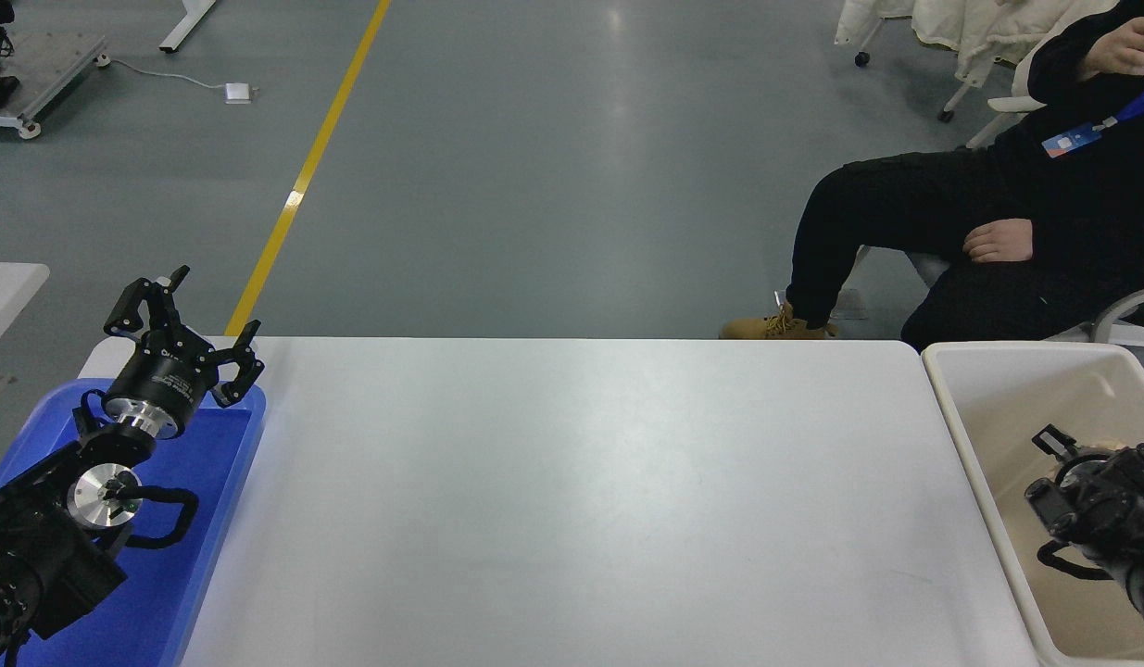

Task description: Clean the table surface

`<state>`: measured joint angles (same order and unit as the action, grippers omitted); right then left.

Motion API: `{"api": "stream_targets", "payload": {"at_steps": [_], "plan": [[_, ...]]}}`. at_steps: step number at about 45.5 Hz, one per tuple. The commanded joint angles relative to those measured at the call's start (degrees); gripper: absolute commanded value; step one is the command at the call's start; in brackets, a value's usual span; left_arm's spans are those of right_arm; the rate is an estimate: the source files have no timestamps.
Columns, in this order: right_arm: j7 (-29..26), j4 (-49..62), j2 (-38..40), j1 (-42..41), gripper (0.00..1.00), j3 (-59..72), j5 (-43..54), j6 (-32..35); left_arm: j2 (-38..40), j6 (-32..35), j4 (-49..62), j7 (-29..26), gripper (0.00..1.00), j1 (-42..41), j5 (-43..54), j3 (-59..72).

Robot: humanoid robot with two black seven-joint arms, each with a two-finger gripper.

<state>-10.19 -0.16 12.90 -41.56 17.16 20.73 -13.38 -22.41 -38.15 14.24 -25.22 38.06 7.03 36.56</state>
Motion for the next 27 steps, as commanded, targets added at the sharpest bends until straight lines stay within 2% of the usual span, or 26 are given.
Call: {"api": "stream_targets", "payload": {"at_steps": [1,12,13,14,15,16,17,18,27], "plan": [[1.5,0.3,-2.0,1.6,0.00,-0.2,-3.6,-4.0,0.0,0.0,0.0,0.0,1.00,0.0,0.0,0.0],[1.8,0.3,-2.0,1.6,0.00,-0.5,-4.0,-4.1,0.0,0.0,0.0,0.0,1.00,0.0,0.0,0.0],[1.8,0.3,-2.0,1.4,0.11,-0.7,-4.0,-4.0,0.0,0.0,0.0,0.0,1.00,0.0,0.0,0.0],[1.7,0.3,-1.9,1.3,0.31,-1.1,-4.0,-4.0,-0.1,0.1,0.0,0.0,1.00,0.0,0.0,0.0],[1.7,0.4,-1.9,1.0,0.58,-1.6,-4.1,-4.1,0.0,0.0,0.0,0.0,1.00,0.0,0.0,0.0],[1.7,0.5,-1.9,0.8,0.80,-2.3,-4.1,-4.1,0.0,0.0,0.0,0.0,1.00,0.0,0.0,0.0],[1.7,0.6,-1.9,0.5,0.96,-3.1,-4.2,-4.2,0.0,0.1,0.0,0.0,1.00,0.0,0.0,0.0],[1.7,0.6,-1.8,0.3,0.99,-3.9,-4.5,-4.1,0.0,0.0,0.0,0.0,1.00,0.0,0.0,0.0],[1.7,0.6,-0.6,-1.0,0.99,-7.4,-4.8,-3.7,0.0,0.0,0.0,0.0,1.00,0.0,0.0,0.0]]}}
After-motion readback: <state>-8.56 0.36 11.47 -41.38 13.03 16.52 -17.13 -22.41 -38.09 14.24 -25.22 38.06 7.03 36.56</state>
